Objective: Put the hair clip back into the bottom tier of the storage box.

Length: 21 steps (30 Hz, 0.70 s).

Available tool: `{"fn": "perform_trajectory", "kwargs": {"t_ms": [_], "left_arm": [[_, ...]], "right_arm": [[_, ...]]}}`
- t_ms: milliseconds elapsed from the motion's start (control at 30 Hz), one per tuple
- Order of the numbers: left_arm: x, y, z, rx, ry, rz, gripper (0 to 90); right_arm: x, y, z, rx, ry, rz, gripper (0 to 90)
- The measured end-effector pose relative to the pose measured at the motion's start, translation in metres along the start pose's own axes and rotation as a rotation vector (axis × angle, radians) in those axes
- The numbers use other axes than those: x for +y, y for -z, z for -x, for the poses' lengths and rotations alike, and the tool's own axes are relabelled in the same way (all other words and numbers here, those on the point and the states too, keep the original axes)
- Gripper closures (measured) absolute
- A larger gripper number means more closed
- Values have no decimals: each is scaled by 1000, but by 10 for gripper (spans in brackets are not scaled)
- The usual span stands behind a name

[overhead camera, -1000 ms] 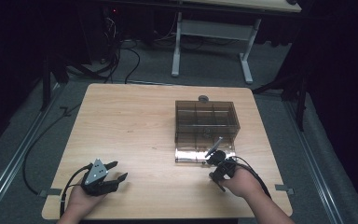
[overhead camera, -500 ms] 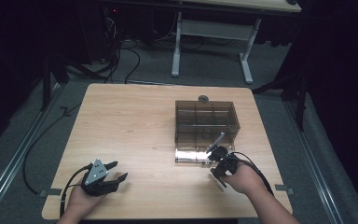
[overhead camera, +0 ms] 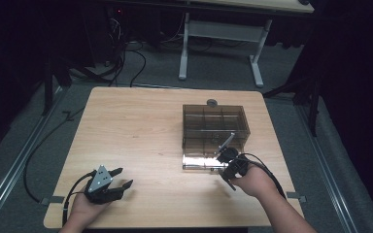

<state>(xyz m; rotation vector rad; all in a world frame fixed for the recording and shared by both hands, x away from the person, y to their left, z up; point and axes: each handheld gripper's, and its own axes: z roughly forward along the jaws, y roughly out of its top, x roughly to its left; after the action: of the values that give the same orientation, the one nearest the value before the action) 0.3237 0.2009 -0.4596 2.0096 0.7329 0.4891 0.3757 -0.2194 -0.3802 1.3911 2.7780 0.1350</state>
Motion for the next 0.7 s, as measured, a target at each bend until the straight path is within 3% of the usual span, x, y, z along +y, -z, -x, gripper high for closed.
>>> {"fn": "perform_trajectory", "kwargs": {"t_ms": [700], "left_arm": [[0,0,-1,-5,3,0,396]], "right_arm": [[27,8,4,-6,10,7,812]]}}
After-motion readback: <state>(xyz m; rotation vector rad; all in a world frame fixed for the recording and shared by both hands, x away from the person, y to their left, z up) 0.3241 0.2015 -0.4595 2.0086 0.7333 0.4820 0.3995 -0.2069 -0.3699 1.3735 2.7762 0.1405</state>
